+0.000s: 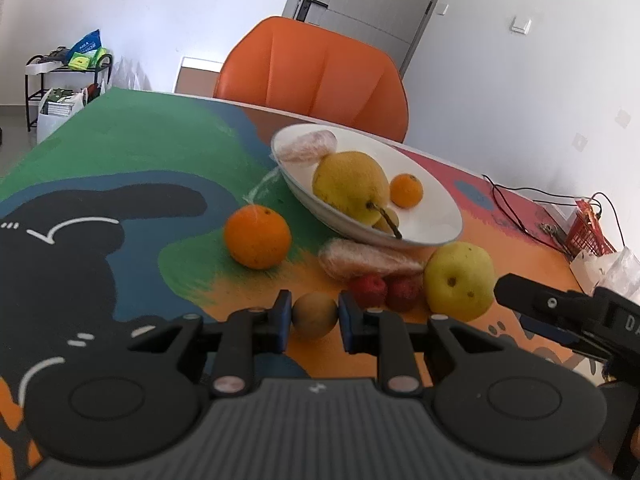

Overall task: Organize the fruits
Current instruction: 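Close the left tool on the kiwi while the right tool reaches the green pear, then grasp the large green pear with the right tool and lift it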

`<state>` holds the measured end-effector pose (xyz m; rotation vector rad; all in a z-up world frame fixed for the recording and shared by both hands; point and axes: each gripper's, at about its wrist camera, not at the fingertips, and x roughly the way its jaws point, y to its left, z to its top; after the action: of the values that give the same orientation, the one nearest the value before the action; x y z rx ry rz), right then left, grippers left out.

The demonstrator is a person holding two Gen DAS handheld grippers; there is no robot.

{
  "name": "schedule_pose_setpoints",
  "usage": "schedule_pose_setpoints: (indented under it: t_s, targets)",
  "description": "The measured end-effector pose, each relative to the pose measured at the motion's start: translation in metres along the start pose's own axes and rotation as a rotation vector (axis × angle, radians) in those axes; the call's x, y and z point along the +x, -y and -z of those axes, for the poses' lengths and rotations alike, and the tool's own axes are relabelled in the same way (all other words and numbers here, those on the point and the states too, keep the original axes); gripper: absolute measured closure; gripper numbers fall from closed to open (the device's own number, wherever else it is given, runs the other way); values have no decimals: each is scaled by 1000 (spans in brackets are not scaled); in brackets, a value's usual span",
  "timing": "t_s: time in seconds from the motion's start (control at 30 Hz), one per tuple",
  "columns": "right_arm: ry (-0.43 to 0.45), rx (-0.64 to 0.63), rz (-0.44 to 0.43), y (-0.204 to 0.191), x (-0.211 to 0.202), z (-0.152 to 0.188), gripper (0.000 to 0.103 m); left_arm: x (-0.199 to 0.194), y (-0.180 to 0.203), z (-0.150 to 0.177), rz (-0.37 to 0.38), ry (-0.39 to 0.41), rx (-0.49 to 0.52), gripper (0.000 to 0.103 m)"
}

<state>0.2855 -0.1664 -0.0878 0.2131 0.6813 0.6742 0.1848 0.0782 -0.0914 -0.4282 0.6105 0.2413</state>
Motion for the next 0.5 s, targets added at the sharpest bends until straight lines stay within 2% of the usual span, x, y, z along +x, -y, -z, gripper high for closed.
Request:
schedule_pose_setpoints:
  t_s: [0.23,0.43,0.5]
  targets:
    - [-18,-11,-25,-14,12,-2,18,-4,-10,-7,2,16,-27,80]
    - [-30,-10,-25,-23,21,-3,18,-6,-14,-8,16,29,-26,80]
    - [-26,-22,-6,-27,24,-5,15,-7,-15,-9,18,30,-32,80]
